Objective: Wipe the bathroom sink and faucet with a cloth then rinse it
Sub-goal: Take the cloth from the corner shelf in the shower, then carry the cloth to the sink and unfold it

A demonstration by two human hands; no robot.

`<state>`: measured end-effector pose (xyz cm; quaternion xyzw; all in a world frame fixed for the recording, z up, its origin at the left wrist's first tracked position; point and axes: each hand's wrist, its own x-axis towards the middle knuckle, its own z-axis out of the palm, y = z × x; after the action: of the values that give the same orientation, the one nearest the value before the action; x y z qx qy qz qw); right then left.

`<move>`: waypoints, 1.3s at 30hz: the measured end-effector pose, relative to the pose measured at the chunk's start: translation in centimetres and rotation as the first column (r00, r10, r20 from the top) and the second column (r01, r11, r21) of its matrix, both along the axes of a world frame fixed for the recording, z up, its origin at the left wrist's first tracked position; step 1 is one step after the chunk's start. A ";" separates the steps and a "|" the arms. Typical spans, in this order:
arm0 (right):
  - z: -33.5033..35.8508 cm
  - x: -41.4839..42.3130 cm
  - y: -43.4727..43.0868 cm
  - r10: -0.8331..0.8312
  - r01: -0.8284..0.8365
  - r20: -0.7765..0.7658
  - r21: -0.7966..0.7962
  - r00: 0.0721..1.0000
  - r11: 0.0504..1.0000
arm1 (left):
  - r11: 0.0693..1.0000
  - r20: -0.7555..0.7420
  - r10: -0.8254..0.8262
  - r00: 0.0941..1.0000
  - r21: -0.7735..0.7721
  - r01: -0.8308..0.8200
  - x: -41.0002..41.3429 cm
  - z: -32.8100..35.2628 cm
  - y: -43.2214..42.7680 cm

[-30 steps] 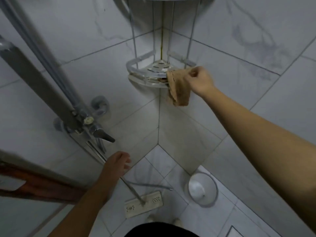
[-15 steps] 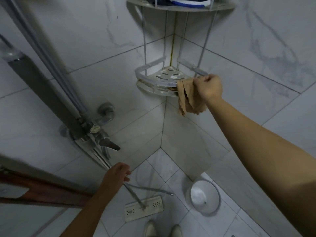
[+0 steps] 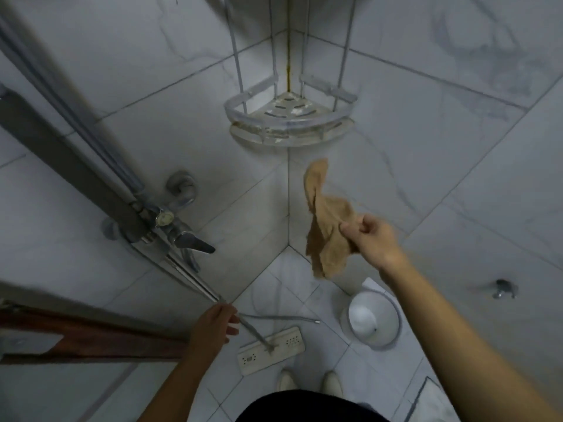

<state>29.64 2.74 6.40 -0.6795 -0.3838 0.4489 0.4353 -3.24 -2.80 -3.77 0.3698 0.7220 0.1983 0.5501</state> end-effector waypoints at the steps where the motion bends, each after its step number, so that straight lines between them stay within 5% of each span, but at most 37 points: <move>1: -2.0 0.0 -2.0 -0.013 0.013 -0.009 -0.065 1.000 0.998 | 0.999 0.020 0.013 1.000 -0.036 -0.012 -0.2 -0.8 -0.6; 8: -13.6 0.9 -16.6 -0.087 0.121 0.109 -0.367 0.990 0.922 | 0.977 0.004 -0.113 0.994 -0.180 0.112 -1.2 -4.8 -5.3; 14: -17.0 1.8 -27.6 -0.152 0.231 0.202 -0.459 0.967 0.858 | 0.942 -0.028 -0.277 0.960 -0.205 0.266 0.3 -6.0 -7.2; 30: -14.2 3.8 -45.1 -0.594 0.603 0.138 -0.319 0.793 0.731 | 0.814 -0.179 -0.574 0.799 -0.230 0.533 6.3 -4.9 -11.2; 34: -13.1 3.0 -50.6 -0.722 0.712 0.104 -0.312 0.684 0.629 | 0.728 -0.159 -0.684 0.712 -0.206 0.653 9.9 -5.3 -12.4; 39: -12.8 -0.9 -57.0 -0.891 0.853 0.097 -0.349 0.444 0.387 | 0.534 -0.121 -0.845 0.520 -0.241 0.811 17.1 -5.9 -13.8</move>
<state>28.70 -54.26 -6.43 -0.8190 0.1398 0.2487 0.4978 13.84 -16.57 -9.62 0.6451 0.5278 -0.1872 0.5199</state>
